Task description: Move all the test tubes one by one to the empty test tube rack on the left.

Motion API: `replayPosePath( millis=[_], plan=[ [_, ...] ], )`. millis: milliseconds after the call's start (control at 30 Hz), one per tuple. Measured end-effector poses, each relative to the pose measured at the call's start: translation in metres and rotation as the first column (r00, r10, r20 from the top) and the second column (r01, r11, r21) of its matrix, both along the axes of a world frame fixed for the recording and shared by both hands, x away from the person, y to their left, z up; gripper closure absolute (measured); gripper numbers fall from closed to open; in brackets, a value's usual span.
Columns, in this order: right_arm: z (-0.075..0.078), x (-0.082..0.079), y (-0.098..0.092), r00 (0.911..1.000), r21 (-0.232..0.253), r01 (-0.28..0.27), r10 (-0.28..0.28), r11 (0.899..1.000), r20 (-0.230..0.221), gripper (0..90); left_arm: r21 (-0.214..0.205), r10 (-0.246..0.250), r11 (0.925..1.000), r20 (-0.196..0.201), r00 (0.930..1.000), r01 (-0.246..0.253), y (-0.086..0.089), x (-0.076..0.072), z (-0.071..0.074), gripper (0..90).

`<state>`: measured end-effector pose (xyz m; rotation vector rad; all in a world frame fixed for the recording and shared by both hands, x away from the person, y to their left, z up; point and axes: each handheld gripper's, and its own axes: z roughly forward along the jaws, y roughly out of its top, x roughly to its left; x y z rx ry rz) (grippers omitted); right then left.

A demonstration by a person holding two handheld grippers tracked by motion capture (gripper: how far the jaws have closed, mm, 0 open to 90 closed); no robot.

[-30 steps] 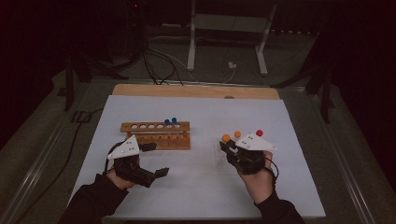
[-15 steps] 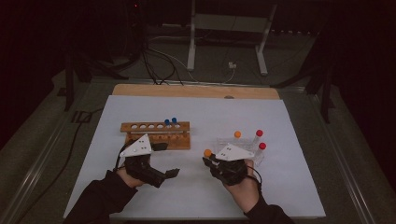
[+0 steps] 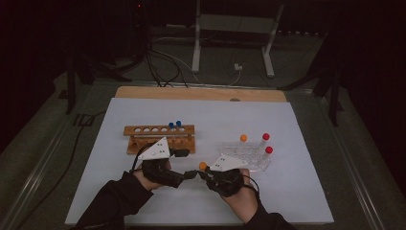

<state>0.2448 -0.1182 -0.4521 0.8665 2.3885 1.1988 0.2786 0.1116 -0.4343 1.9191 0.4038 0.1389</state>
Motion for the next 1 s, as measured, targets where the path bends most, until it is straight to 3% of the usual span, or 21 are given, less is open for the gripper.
replayPosePath(
  millis=[233,800,1000],
  plan=[
    [0.0,0.0,0.001,1.0,0.007,-0.006,0.006,1.0,-0.006,75.2,0.002,-0.015,0.9999,0.011,0.9998,0.015,-0.011,0.002,-0.002,41.8],
    [0.002,0.0,0.0,0.9999,0.017,-0.006,0.006,1.0,-0.013,75.3,0.041,-0.032,0.9987,0.043,0.9986,0.03,-0.026,0.002,-0.008,69.7],
    [0.002,0.0,-0.001,0.9999,0.024,-0.007,0.008,1.0,-0.008,74.9,0.042,-0.031,0.9987,0.058,0.9978,0.029,-0.025,0.002,-0.006,71.2]
  ],
)
